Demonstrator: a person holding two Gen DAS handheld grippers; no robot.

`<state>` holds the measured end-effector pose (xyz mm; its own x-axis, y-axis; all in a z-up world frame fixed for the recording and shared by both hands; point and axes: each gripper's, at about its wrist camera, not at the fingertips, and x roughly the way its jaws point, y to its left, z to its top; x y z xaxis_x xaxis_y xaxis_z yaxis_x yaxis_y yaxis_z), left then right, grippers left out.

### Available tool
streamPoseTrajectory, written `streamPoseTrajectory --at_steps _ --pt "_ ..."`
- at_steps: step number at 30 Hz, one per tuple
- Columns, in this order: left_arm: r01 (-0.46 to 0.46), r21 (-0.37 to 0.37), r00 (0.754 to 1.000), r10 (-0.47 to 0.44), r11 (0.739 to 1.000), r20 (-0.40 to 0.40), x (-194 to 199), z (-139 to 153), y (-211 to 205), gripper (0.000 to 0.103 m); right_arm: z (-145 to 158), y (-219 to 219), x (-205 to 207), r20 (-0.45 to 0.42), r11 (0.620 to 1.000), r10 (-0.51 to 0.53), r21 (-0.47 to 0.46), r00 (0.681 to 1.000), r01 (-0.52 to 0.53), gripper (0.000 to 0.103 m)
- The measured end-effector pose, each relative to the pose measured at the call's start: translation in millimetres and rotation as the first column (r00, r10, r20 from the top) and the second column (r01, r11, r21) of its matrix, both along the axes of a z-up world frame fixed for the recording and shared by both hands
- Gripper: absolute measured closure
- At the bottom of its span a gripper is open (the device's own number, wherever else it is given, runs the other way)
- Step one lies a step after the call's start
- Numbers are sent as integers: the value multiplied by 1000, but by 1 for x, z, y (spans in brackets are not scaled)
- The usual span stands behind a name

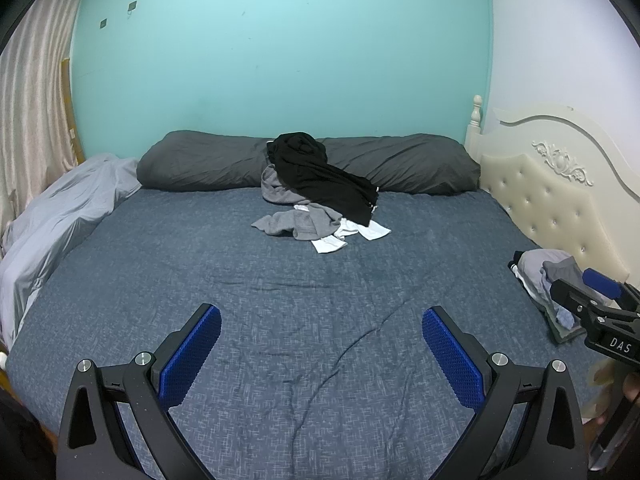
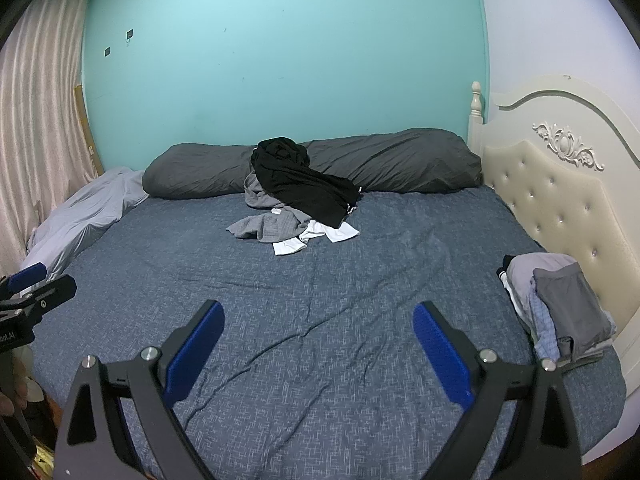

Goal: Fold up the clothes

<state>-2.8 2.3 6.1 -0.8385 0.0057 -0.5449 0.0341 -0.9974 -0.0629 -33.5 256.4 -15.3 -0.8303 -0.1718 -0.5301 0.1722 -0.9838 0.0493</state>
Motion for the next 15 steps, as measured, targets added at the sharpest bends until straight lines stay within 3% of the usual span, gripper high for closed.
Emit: streamPoseTrajectory --at_steps 15 --pt "-2 2 1000 2 1000 0 -1 -2 0 0 0 0 -1 2 1000 -3 2 1000 3 7"
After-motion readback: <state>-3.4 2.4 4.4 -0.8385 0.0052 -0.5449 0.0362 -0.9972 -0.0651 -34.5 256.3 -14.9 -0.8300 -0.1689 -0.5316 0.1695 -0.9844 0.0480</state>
